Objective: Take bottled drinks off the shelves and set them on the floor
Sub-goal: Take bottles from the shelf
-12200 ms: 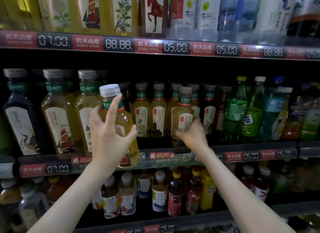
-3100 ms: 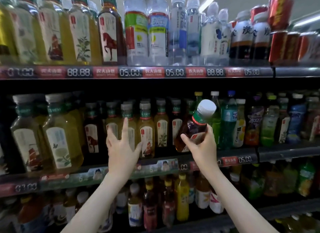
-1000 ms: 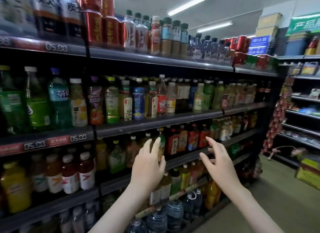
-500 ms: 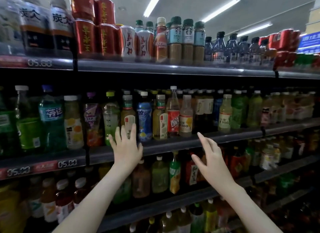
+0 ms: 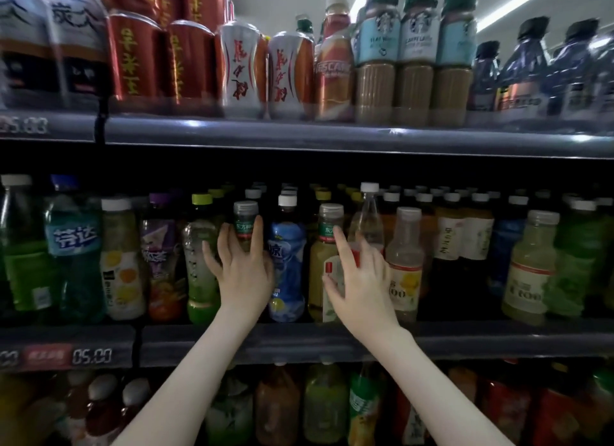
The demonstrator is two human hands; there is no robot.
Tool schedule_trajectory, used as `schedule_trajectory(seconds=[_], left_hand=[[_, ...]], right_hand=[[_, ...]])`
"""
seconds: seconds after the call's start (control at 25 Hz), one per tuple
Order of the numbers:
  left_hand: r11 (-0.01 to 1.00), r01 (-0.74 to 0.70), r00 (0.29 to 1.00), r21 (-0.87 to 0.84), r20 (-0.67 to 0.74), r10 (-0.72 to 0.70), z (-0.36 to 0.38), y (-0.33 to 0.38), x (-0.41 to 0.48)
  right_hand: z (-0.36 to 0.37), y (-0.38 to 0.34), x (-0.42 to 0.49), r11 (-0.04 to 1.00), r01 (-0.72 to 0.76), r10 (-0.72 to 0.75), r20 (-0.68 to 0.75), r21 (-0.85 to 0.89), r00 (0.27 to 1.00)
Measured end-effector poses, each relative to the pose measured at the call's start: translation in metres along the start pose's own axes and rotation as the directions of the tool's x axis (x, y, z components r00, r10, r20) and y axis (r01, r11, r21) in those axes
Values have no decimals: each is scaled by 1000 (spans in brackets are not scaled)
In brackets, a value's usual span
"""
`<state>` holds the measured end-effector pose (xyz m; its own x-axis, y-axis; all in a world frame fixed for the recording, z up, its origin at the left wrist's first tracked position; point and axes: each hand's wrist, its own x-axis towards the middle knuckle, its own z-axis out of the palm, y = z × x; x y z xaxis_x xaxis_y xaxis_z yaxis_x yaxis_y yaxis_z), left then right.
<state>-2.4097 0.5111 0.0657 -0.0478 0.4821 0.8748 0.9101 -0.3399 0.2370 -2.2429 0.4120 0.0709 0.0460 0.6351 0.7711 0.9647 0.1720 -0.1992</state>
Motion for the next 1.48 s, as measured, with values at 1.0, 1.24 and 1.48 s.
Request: schedule_trajectory(seconds=[1.0,1.24,1.48], left_hand=[[929,-193,970,-315,-201,134,-31,-2,-41],[925,-118,992,-362,-74,98,-37,-4,-41],[856,-281,954,-434,-224,200,-43,-13,-36]], right_hand=[[24,-13,8,899,-107,166,-104,424,981],[6,-17,10,911,-286,297,9,298,955],[-8,-25,-8,854,-270,253,100,445,962]])
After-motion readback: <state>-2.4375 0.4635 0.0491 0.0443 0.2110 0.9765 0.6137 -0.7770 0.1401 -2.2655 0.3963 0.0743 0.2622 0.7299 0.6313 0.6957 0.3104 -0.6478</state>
